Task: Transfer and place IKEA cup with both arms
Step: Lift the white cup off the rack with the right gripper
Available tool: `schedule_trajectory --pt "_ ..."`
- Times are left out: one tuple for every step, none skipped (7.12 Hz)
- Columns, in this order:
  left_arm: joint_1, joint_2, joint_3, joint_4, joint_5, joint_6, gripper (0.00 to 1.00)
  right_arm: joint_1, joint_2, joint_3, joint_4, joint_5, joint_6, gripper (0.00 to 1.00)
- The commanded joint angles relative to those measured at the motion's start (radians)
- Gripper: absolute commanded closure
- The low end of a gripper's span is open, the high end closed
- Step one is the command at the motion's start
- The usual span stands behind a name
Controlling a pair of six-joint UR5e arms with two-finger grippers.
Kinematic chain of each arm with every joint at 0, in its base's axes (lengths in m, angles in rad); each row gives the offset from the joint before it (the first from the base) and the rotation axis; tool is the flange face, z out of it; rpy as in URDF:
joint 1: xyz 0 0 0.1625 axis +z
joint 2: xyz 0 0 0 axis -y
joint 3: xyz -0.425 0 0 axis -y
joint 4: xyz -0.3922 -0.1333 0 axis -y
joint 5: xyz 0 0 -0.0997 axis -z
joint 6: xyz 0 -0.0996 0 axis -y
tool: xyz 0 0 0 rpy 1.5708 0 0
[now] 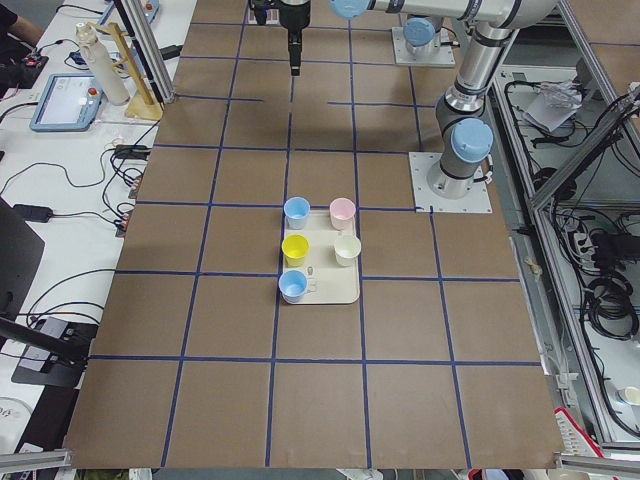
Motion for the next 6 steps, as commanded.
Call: schedule_trajectory --pt "0.002 -0.002 0.0 -0.018 -0.111 -0.015 0.0 0.129 -0.014 0.003 0.062 0.156 0.284 0.86" --pt "0.017 -0.002 -0.003 -0.032 -0.169 -0.009 0.0 0.188 -0.017 0.003 0.177 0.25 0.384 1.0" --pt "0.06 0.006 -0.019 -0.095 -0.23 -0.001 0.0 0.235 -0.018 0.004 0.191 0.348 0.461 1.0" --pt "0.153 0.01 -0.038 -0.127 -0.44 0.005 0.0 0.289 -0.02 0.01 0.189 0.394 0.505 1.0" --pt "0.228 0.012 -0.077 -0.188 -0.574 0.05 0.0 0.333 -0.032 0.01 0.198 0.487 0.547 1.0" --pt "0.273 0.013 -0.128 -0.225 -0.681 0.154 0.0 0.345 -0.057 0.013 0.2 0.643 0.591 0.93"
